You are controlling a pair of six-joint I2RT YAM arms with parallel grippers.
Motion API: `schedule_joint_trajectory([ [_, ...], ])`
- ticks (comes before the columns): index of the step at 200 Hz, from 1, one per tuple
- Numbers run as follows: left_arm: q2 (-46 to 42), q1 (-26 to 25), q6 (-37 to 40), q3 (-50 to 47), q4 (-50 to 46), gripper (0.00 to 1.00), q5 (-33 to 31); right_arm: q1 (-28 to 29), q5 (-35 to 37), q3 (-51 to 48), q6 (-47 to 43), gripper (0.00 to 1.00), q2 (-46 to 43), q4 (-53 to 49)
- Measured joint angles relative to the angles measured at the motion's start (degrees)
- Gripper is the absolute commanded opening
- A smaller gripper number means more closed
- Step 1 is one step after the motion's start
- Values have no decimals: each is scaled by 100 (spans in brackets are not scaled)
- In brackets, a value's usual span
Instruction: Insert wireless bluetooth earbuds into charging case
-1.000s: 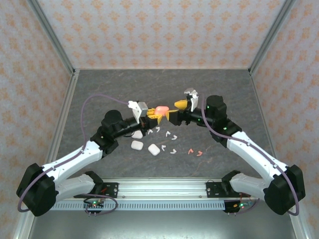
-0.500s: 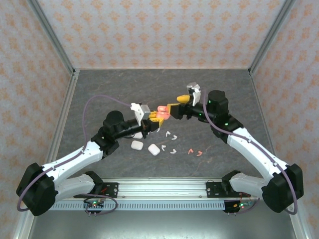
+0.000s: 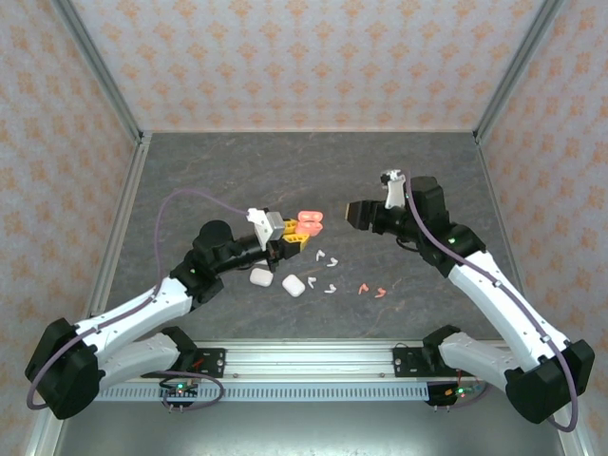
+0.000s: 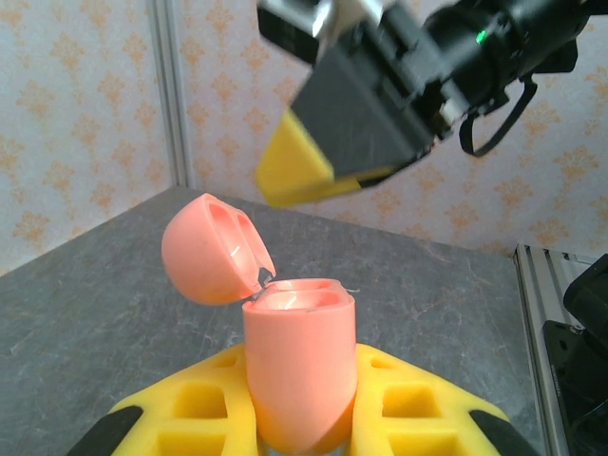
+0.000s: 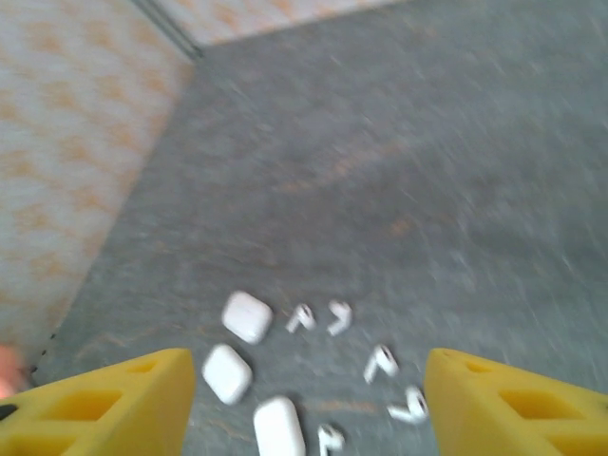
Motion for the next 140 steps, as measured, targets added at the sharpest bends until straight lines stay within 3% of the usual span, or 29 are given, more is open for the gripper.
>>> schedule_joint_trajectory([
  [49, -142, 0, 98, -26, 24, 0, 20, 2, 372, -946, 553, 41, 380, -673],
  [85, -140, -2, 98, -28, 24, 0, 52, 149, 341, -1639, 664, 40, 1075, -575],
  [140, -140, -2, 98, -28, 22, 0, 52, 409, 363, -1679, 675, 38, 1884, -136],
])
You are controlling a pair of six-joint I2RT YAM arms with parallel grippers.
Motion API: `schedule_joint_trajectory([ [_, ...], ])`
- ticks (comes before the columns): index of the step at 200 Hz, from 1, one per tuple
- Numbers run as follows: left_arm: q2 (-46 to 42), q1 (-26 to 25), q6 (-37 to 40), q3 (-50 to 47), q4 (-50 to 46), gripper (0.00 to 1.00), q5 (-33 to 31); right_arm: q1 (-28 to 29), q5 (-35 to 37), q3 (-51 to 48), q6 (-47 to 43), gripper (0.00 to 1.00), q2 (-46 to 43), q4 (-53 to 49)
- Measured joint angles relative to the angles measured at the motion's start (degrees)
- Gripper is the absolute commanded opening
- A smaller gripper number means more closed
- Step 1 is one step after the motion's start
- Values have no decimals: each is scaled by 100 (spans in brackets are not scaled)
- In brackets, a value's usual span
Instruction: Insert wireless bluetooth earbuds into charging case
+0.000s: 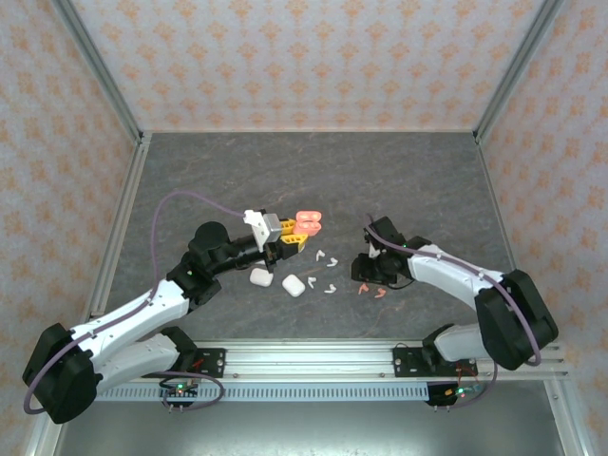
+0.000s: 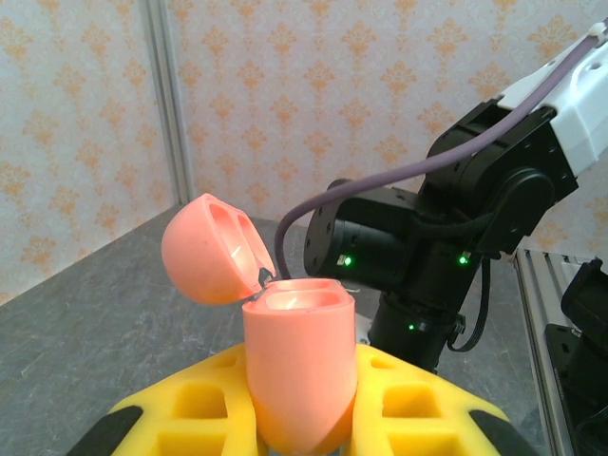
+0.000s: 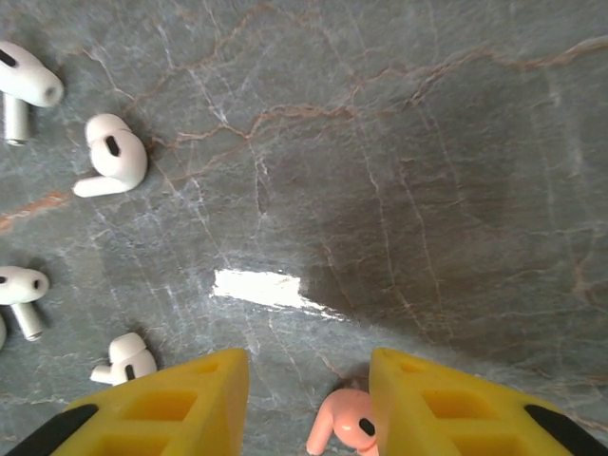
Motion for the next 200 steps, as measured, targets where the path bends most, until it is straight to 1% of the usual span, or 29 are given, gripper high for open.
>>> schedule_joint_trajectory([
  [30, 0, 0, 0, 0, -2, 0, 0, 52, 61, 0, 28, 38, 210, 15],
  [110, 0, 0, 0, 0, -4, 0, 0, 157, 131, -24, 249, 37, 210, -214],
  [200, 0, 0, 0, 0, -17, 0, -4, 173, 129, -125, 299, 26, 164, -249],
])
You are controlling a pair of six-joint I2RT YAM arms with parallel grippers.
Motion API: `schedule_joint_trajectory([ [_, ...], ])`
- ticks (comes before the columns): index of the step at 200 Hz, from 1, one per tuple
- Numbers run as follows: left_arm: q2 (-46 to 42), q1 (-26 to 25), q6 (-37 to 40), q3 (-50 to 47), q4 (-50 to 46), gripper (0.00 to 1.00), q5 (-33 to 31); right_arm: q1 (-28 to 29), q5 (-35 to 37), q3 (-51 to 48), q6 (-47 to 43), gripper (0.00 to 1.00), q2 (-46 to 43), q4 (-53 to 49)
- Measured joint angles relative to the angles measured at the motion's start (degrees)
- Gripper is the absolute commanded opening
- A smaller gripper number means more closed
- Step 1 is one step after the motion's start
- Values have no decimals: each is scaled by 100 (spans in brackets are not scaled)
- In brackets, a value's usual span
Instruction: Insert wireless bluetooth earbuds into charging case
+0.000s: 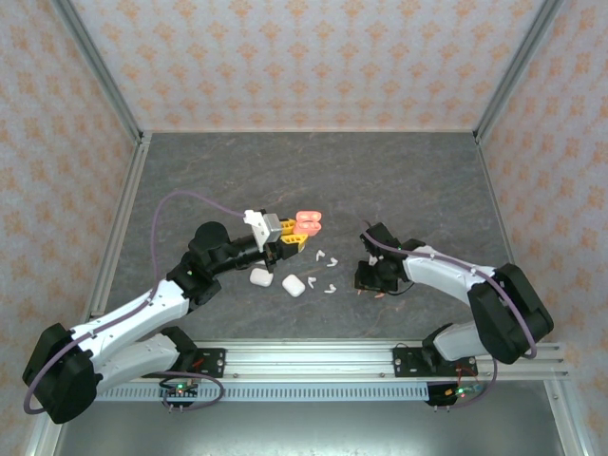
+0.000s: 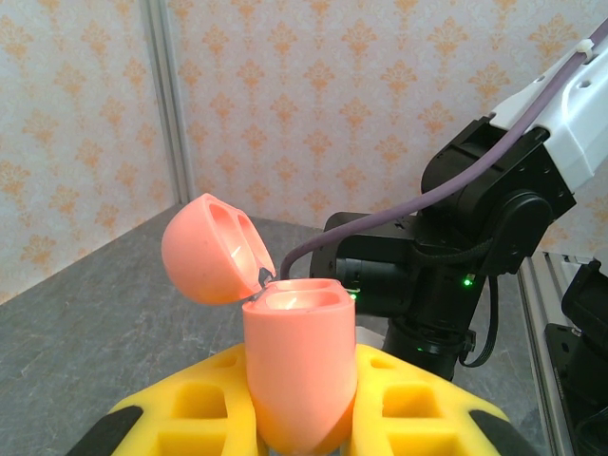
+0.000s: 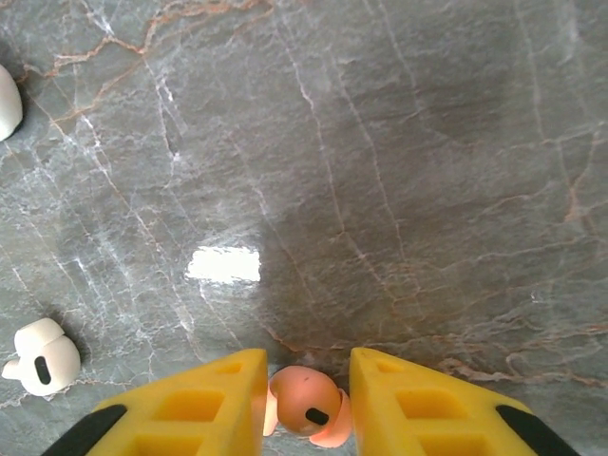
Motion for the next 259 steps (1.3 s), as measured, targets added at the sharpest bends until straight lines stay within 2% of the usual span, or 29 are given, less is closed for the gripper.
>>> schedule_joint_trajectory([
  [50, 0, 0, 0, 0, -76, 0, -26, 22, -68, -22, 11, 15, -15, 52],
  [85, 0, 0, -61, 0, -74, 0, -114, 22, -72, -149, -9, 15, -334, 103],
  [114, 72, 0, -190, 0, -35, 0, -153, 22, 33, -142, -175, 15, -1058, 120],
  [184, 1008, -37, -822, -68, 568, 0, -144, 151, 254, 485, -931, 15, -2653, 503],
  [215, 1220, -87, -916, -68, 680, 0, -118, 310, 328, 898, -1279, 15, -2903, 905],
  [259, 1351, -188, -955, -61, 741, 0, -76, 774, 505, 1410, -1853, 15, -2774, 1346],
])
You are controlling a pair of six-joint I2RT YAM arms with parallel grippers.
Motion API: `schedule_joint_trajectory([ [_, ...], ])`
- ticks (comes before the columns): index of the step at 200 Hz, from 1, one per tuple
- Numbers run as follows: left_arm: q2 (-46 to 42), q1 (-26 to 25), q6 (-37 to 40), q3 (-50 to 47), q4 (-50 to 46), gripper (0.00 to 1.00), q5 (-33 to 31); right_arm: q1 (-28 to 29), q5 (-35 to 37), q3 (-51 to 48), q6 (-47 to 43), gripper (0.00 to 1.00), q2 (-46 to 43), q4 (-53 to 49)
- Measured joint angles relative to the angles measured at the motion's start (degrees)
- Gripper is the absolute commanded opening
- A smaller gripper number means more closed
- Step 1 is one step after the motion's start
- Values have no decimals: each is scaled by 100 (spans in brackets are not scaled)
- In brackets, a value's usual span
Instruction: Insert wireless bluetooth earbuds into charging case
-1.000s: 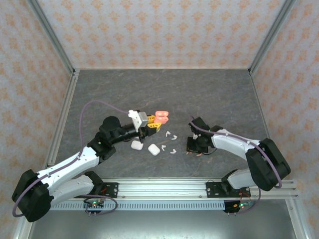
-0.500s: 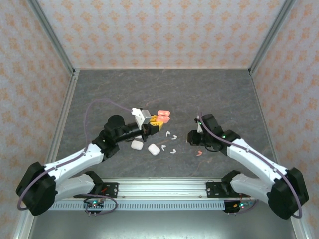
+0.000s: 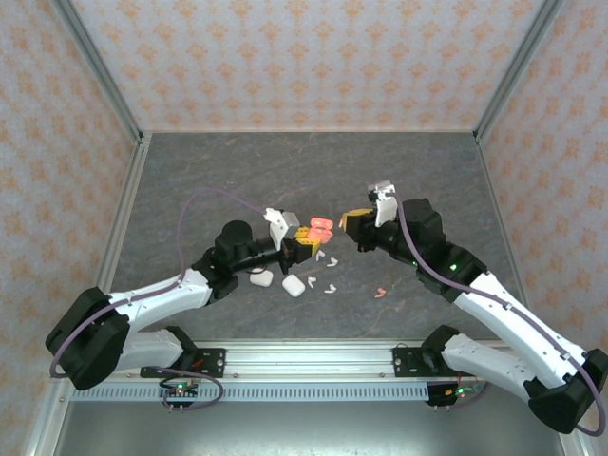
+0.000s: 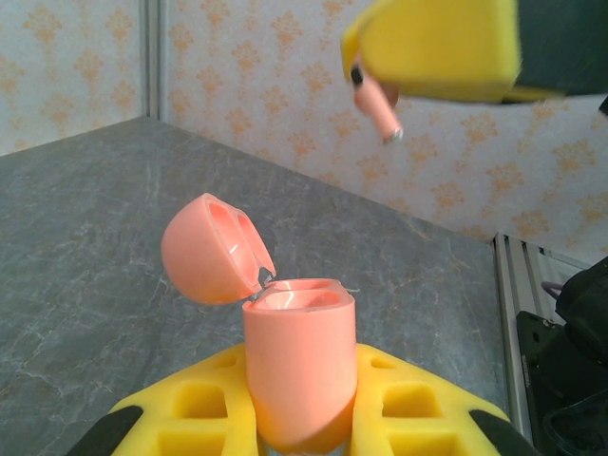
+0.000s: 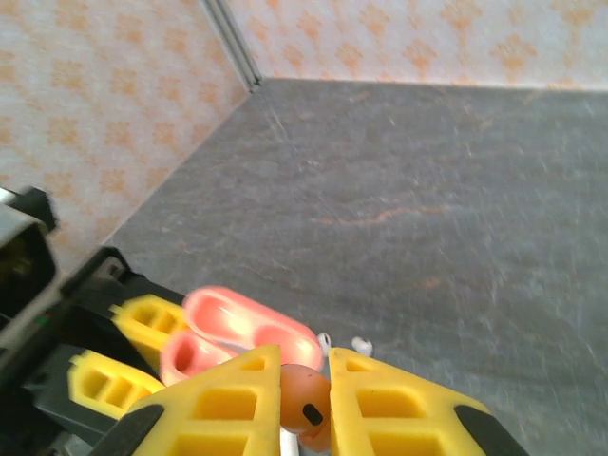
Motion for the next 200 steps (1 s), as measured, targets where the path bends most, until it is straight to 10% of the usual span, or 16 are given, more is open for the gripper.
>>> schedule_joint_trajectory([
  [200, 50, -74, -2, 42, 11, 0, 37, 527, -39, 52, -380, 15, 850, 490],
])
